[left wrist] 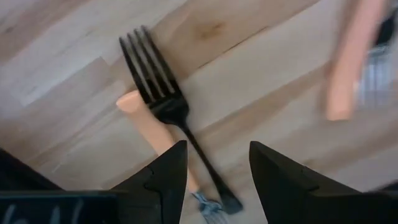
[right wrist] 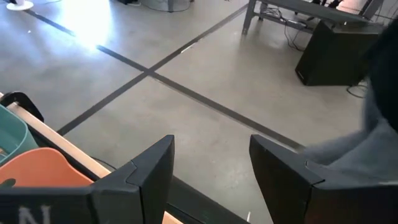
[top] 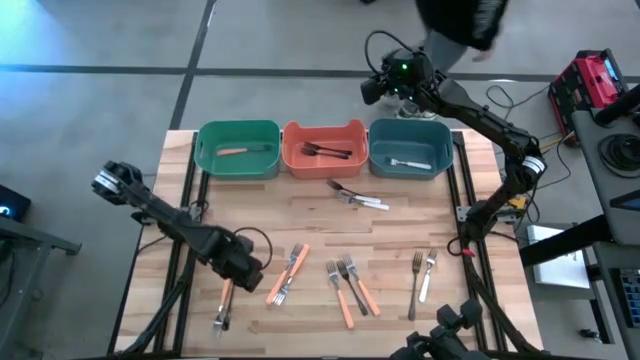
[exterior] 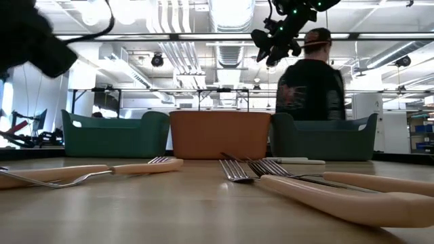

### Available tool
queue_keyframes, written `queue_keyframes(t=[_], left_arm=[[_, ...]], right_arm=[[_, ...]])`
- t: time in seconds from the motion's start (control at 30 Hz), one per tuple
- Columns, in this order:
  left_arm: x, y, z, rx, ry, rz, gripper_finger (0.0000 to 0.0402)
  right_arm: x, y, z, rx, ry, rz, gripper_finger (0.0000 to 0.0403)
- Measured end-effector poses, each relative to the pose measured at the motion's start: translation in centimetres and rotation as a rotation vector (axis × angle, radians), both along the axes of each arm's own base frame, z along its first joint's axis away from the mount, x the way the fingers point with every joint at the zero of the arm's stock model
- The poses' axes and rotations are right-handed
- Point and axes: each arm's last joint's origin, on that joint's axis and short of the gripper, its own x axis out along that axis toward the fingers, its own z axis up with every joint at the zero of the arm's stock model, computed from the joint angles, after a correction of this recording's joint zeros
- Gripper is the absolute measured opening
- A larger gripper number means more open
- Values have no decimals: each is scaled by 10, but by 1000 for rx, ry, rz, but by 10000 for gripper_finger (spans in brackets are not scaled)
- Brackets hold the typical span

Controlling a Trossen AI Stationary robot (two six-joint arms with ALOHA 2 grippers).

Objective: Sort silverware by color (type)
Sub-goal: Put the black fork into the orange bin

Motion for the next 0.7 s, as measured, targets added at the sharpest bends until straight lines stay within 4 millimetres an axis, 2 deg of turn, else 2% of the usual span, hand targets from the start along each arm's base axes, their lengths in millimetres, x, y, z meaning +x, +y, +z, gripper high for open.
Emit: queue_keyframes(t=[0.17,0.27,0.5,0.7], left_arm=[[-7,3,-24,35,104,21,155],[-6,2,-32,40,119,20,155],[9,-8,-35,4,59,14,155],[16,-16,-41,6,99,6,155]], right_arm=[[0,0,0,0,0,0,201],[0,0,0,2,-2,-2,201],[0,0,0,2,-3,-2,201],[0,0,0,2,-2,-2,201]])
